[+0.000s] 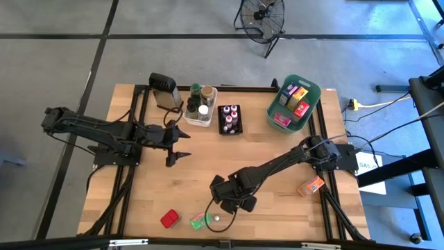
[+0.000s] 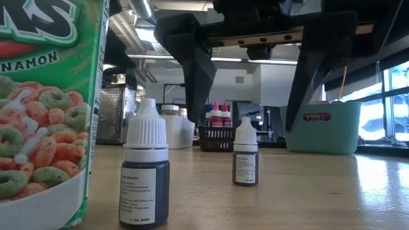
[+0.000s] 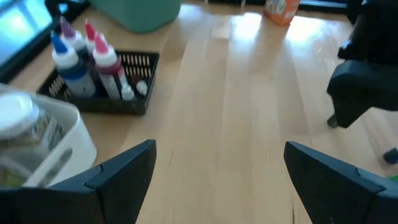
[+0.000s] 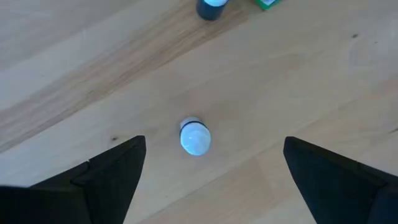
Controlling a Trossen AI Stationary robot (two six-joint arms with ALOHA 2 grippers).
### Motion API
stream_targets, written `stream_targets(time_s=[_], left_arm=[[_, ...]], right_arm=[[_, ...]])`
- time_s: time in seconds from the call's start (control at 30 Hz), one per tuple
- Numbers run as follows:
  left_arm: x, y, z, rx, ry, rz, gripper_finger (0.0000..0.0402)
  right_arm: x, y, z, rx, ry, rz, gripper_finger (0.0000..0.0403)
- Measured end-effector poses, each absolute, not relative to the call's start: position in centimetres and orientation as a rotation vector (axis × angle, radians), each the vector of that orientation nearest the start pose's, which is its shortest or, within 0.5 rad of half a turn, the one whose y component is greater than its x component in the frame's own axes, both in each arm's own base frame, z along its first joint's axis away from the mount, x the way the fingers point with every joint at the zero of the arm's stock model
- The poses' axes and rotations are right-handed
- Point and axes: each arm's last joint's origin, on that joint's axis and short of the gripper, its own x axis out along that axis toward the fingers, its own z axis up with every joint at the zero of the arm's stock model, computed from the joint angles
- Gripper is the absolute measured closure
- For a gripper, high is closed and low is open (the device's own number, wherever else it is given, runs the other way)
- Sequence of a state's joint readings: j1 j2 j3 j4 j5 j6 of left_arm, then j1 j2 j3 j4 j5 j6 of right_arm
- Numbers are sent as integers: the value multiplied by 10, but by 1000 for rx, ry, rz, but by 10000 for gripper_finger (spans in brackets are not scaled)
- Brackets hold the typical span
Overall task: Pick & Place Kitchen Items
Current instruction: Put the small green food coloring bottle into the black bin
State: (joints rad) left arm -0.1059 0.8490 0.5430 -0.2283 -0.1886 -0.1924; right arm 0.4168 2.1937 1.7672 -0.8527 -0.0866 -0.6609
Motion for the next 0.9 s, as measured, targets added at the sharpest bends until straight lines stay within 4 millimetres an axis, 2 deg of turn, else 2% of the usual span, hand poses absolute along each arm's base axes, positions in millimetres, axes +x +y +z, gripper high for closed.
stream_targets(time_s=[0.17,0.43,0.57,0.9], left_arm=[[177,-13,232,-160,558,152,52],[178,-18,233,-194,546,138,52],[177,-22,234,-205,545,125,52],[176,-29,234,-163,530,162,52]], right_arm=[[408,192,176,-758,1089,867,18],[412,193,150,-755,1159,848,18],[413,193,149,-746,1158,838,24],[415,191,146,-722,1161,812,102]])
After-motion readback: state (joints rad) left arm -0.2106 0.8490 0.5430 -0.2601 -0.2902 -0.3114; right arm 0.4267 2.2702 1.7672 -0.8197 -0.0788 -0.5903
